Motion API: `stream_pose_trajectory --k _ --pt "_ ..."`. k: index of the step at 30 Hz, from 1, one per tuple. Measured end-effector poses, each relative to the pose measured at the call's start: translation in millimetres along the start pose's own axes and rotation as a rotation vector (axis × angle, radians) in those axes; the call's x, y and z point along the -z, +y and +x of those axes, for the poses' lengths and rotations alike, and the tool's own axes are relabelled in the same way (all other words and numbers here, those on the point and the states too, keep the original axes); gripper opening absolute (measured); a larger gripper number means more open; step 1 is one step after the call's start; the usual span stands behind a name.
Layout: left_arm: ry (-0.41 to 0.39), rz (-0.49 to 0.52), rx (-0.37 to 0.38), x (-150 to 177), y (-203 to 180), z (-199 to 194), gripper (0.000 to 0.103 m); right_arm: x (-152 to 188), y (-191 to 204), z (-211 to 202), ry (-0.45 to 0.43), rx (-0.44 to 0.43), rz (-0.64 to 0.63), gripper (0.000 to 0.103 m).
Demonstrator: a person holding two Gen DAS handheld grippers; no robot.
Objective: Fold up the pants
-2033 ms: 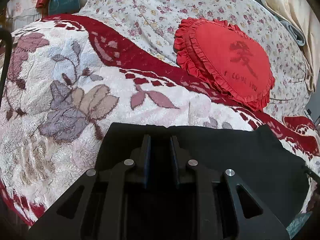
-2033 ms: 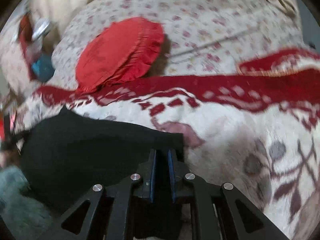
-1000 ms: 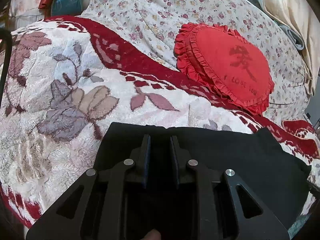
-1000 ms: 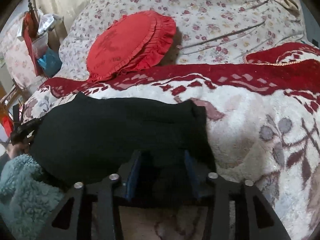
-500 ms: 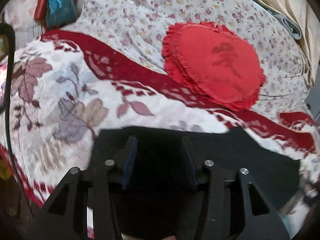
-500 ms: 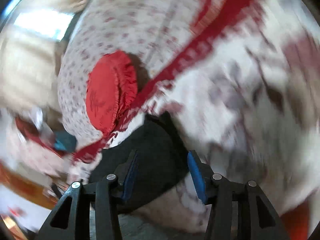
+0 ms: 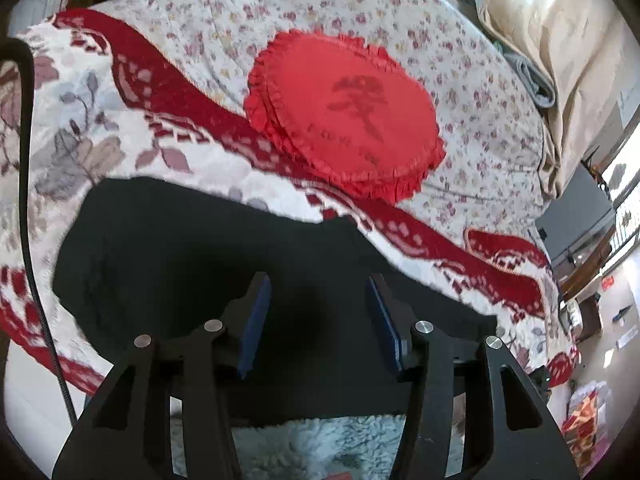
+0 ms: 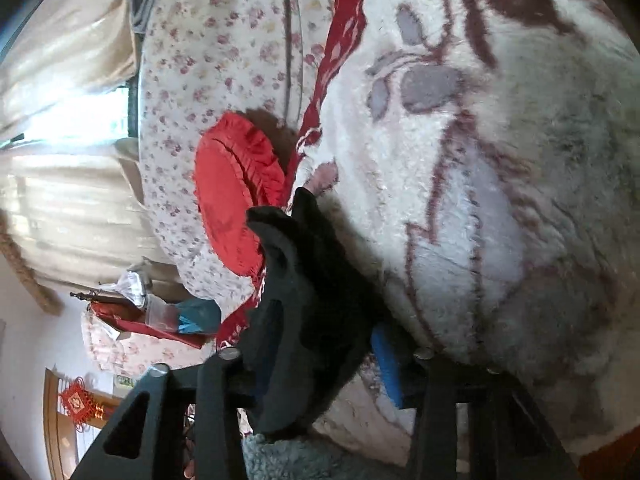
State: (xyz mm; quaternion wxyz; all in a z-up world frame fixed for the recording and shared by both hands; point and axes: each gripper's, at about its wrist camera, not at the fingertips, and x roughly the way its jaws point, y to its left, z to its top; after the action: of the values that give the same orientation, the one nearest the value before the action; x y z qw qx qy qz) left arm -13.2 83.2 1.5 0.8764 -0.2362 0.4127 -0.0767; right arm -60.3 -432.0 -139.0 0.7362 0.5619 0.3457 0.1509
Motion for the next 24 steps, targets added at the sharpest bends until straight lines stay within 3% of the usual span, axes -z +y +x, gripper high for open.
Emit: stream_pose_trajectory --k 3,9,11,15,18,24 --pt "0.051 -0.040 -0.036 4.7 15.5 17.9 0.050 4.1 -10.6 -5.9 -0.014 -0.028 0.008 0.017" --pt "0.030 -0.212 -0.042 13.3 60.6 3.2 0.051 8.9 -4.6 -7.5 -0.026 -0.008 -0.036 0.016" --pt "0.040 -0.268 -0.039 17.8 72.4 1.2 0.051 11.6 3.3 -8.8 -0.032 0.001 -0.060 0.011" --pt "0.053 -0.330 -0.039 20.4 83.2 1.6 0.051 24.1 44.9 -7.9 -0.014 -0.012 -0.179 0.009" --pt "0.054 -0.325 -0.041 20.7 81.0 1.7 0.051 41.7 92.8 10.4 0.052 -0.053 -0.313 0.008" --pt "0.034 -0.312 -0.049 19.6 81.7 -3.6 0.051 93.6 180.0 89.2 0.248 -0.114 -0.577 0.008"
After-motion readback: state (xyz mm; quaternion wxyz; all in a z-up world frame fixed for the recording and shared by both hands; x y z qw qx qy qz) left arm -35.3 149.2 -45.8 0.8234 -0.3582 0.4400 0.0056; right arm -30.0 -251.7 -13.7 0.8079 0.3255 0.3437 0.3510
